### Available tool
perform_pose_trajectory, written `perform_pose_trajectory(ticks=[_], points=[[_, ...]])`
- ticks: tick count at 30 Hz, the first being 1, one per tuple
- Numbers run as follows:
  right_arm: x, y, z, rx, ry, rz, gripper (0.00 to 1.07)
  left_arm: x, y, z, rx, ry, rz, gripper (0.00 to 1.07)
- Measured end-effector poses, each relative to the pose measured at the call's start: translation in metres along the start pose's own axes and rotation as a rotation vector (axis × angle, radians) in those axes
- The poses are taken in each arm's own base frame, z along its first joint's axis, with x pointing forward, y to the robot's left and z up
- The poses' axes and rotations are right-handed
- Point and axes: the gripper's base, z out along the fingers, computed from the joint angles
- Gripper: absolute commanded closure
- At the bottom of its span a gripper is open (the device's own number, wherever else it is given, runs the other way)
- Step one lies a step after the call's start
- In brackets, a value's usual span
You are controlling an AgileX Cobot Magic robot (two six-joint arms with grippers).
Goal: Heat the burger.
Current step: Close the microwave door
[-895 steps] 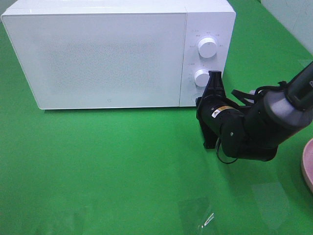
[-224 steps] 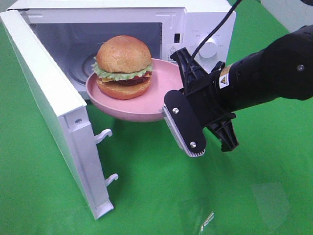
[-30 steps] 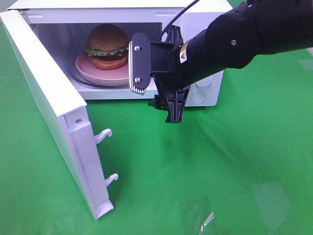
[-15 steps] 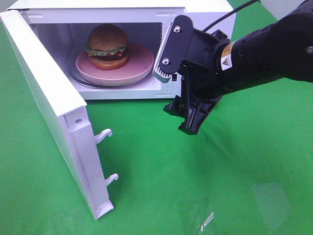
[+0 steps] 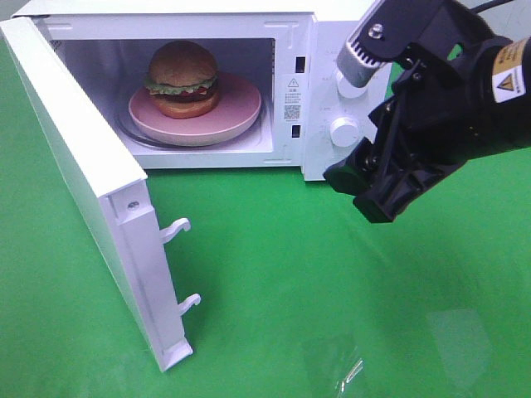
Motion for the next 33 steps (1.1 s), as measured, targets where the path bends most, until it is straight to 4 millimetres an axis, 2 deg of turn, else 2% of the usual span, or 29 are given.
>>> perform_pose_trajectory(ticks=[5, 7, 15, 26, 29, 31, 33], points=[[0.002, 0.0, -0.01, 0.0, 0.023, 0.02, 0.3, 0.0, 0.0, 0.0, 0.0, 0.0, 0.0, 0.09], [0.004, -0.001, -0.024, 0.004, 0.036, 0.032, 0.3, 0.0, 0.0, 0.0, 0.0, 0.0, 0.0, 0.09], [0.011, -0.001, -0.045, 0.003, 0.09, 0.083, 0.31, 0.0, 0.0, 0.0, 0.0, 0.0, 0.0, 0.09], [0.028, 0.003, -0.055, -0.014, 0.263, 0.197, 0.31, 0.0, 0.0, 0.0, 0.0, 0.0, 0.0, 0.09], [0.028, 0.002, -0.058, -0.012, 0.261, 0.204, 0.31, 0.0, 0.0, 0.0, 0.0, 0.0, 0.0, 0.09], [0.033, 0.004, -0.071, 0.001, 0.213, 0.219, 0.31, 0.0, 0.0, 0.0, 0.0, 0.0, 0.0, 0.09], [0.04, 0.006, -0.075, 0.003, 0.204, 0.22, 0.31, 0.0, 0.0, 0.0, 0.0, 0.0, 0.0, 0.09]])
